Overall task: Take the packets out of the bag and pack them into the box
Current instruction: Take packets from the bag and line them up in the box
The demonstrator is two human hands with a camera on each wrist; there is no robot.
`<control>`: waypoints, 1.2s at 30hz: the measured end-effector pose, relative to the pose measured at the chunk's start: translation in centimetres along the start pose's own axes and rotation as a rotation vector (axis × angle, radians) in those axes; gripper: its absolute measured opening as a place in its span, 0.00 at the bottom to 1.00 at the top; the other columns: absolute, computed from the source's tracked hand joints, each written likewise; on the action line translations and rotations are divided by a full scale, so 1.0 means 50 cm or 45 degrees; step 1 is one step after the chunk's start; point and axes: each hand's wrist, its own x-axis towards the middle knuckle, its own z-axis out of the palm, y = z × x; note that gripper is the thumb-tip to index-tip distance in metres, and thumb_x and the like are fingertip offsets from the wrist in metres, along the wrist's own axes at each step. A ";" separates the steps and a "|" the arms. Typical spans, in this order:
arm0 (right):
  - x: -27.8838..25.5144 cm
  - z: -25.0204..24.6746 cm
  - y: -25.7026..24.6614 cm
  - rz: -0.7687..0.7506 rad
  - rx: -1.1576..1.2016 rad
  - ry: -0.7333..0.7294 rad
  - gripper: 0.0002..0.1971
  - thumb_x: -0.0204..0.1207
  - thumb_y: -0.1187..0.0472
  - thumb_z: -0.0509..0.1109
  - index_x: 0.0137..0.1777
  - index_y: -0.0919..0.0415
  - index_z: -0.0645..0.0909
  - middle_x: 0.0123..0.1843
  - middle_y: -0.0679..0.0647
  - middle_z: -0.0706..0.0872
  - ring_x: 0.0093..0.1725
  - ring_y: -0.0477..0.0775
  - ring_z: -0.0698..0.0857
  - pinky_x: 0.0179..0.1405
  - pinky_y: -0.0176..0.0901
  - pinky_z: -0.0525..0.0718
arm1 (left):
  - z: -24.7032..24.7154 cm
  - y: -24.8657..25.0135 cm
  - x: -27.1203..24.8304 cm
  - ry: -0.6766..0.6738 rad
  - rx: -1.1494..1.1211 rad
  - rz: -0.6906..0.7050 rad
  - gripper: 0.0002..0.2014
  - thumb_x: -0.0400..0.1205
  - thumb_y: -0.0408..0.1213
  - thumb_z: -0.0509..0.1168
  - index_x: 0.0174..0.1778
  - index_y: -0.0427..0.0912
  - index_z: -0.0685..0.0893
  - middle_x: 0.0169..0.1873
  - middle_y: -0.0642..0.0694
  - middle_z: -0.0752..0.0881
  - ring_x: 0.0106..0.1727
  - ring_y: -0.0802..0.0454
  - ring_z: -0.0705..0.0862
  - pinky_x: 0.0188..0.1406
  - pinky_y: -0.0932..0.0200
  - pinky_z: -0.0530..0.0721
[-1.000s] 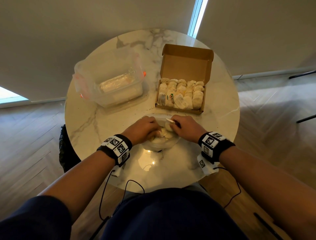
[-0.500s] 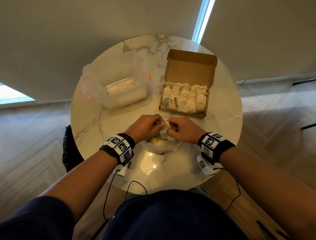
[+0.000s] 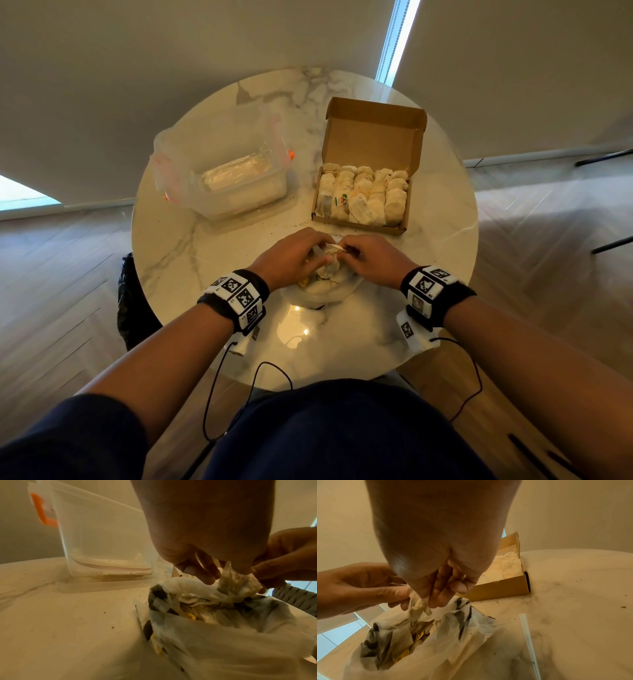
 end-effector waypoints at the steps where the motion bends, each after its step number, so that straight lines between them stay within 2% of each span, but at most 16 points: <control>1: -0.003 -0.004 0.001 0.004 0.003 -0.019 0.04 0.82 0.60 0.69 0.49 0.56 0.85 0.38 0.44 0.83 0.36 0.40 0.78 0.38 0.35 0.75 | -0.001 0.004 0.007 0.013 0.014 0.033 0.15 0.87 0.51 0.63 0.65 0.50 0.81 0.53 0.54 0.82 0.51 0.59 0.79 0.51 0.63 0.79; 4: -0.013 -0.016 -0.002 0.042 0.046 -0.030 0.03 0.78 0.62 0.68 0.44 0.57 0.83 0.37 0.49 0.84 0.37 0.51 0.81 0.39 0.50 0.80 | -0.006 0.017 0.026 0.115 0.004 0.086 0.10 0.88 0.47 0.63 0.57 0.46 0.84 0.46 0.56 0.81 0.45 0.61 0.76 0.47 0.63 0.77; 6: -0.018 -0.027 -0.004 0.065 0.089 -0.001 0.08 0.75 0.53 0.68 0.40 0.58 0.82 0.35 0.52 0.84 0.36 0.54 0.81 0.38 0.54 0.80 | -0.009 0.024 0.037 0.161 -0.028 0.099 0.10 0.87 0.47 0.63 0.56 0.46 0.84 0.45 0.56 0.82 0.44 0.62 0.76 0.46 0.67 0.75; 8: -0.021 -0.036 -0.005 0.056 0.122 0.036 0.14 0.75 0.45 0.69 0.40 0.56 0.81 0.34 0.51 0.84 0.36 0.53 0.82 0.36 0.50 0.80 | -0.011 0.029 0.047 0.175 -0.050 0.120 0.11 0.87 0.48 0.64 0.56 0.46 0.85 0.46 0.55 0.84 0.45 0.61 0.78 0.46 0.66 0.76; 11: -0.020 -0.052 0.005 0.026 0.111 0.099 0.07 0.81 0.50 0.71 0.45 0.51 0.84 0.37 0.49 0.86 0.37 0.50 0.83 0.36 0.46 0.80 | -0.015 0.041 0.066 0.189 -0.063 0.166 0.11 0.87 0.47 0.63 0.58 0.46 0.86 0.47 0.54 0.86 0.44 0.65 0.77 0.45 0.73 0.73; 12: -0.019 -0.058 0.011 0.032 0.082 0.123 0.07 0.82 0.51 0.71 0.47 0.52 0.85 0.37 0.49 0.86 0.37 0.49 0.83 0.35 0.46 0.79 | -0.015 0.047 0.074 0.200 -0.066 0.187 0.11 0.87 0.46 0.64 0.58 0.45 0.86 0.47 0.53 0.87 0.44 0.66 0.77 0.45 0.75 0.72; 14: -0.016 -0.074 0.022 0.063 0.038 0.157 0.11 0.83 0.49 0.69 0.43 0.54 0.83 0.34 0.46 0.82 0.34 0.43 0.79 0.32 0.41 0.74 | -0.015 0.059 0.093 0.239 -0.064 0.223 0.11 0.88 0.44 0.64 0.58 0.43 0.86 0.47 0.51 0.87 0.43 0.65 0.77 0.44 0.76 0.73; 17: -0.016 -0.105 0.044 0.127 -0.037 0.229 0.17 0.83 0.46 0.68 0.36 0.54 0.78 0.31 0.46 0.77 0.30 0.43 0.73 0.30 0.38 0.68 | -0.014 0.075 0.124 0.274 -0.066 0.166 0.11 0.88 0.45 0.62 0.57 0.45 0.86 0.46 0.53 0.86 0.43 0.61 0.79 0.43 0.70 0.76; 21: -0.019 -0.149 0.093 0.232 -0.070 0.326 0.21 0.83 0.44 0.68 0.38 0.61 0.79 0.34 0.53 0.80 0.33 0.50 0.75 0.33 0.44 0.71 | 0.002 0.072 0.163 0.243 -0.050 0.053 0.09 0.88 0.42 0.63 0.58 0.43 0.86 0.49 0.50 0.84 0.46 0.58 0.78 0.46 0.64 0.77; 25: -0.009 -0.172 0.145 0.333 -0.156 0.388 0.20 0.83 0.45 0.68 0.39 0.62 0.79 0.38 0.53 0.78 0.36 0.51 0.74 0.34 0.40 0.66 | 0.031 0.052 0.190 0.153 -0.012 -0.047 0.10 0.87 0.39 0.64 0.61 0.41 0.85 0.53 0.45 0.82 0.48 0.58 0.76 0.49 0.64 0.74; 29: 0.003 -0.167 0.185 0.402 -0.219 0.297 0.16 0.81 0.46 0.71 0.44 0.61 0.85 0.46 0.57 0.78 0.46 0.56 0.77 0.43 0.46 0.73 | 0.047 0.048 0.203 0.085 0.019 -0.107 0.10 0.86 0.36 0.64 0.60 0.40 0.86 0.51 0.45 0.78 0.50 0.50 0.79 0.49 0.61 0.74; 32: 0.012 -0.154 0.197 0.454 -0.326 0.224 0.16 0.79 0.47 0.73 0.52 0.61 0.89 0.54 0.61 0.80 0.57 0.64 0.76 0.53 0.56 0.80 | 0.055 0.045 0.205 0.056 0.045 -0.154 0.10 0.85 0.36 0.65 0.58 0.42 0.88 0.51 0.44 0.80 0.50 0.48 0.80 0.51 0.54 0.80; 34: 0.018 -0.148 0.201 0.464 -0.364 0.258 0.17 0.75 0.46 0.76 0.53 0.59 0.87 0.56 0.62 0.78 0.58 0.67 0.75 0.54 0.57 0.80 | 0.059 0.043 0.205 0.065 0.039 -0.153 0.10 0.85 0.36 0.65 0.59 0.42 0.88 0.52 0.44 0.81 0.50 0.48 0.81 0.51 0.51 0.82; 36: 0.026 -0.145 0.202 0.467 -0.392 0.326 0.19 0.71 0.47 0.79 0.51 0.59 0.79 0.55 0.61 0.77 0.57 0.65 0.74 0.52 0.55 0.78 | 0.059 0.041 0.204 0.063 0.031 -0.135 0.11 0.84 0.35 0.64 0.59 0.42 0.89 0.51 0.43 0.82 0.51 0.47 0.81 0.52 0.50 0.82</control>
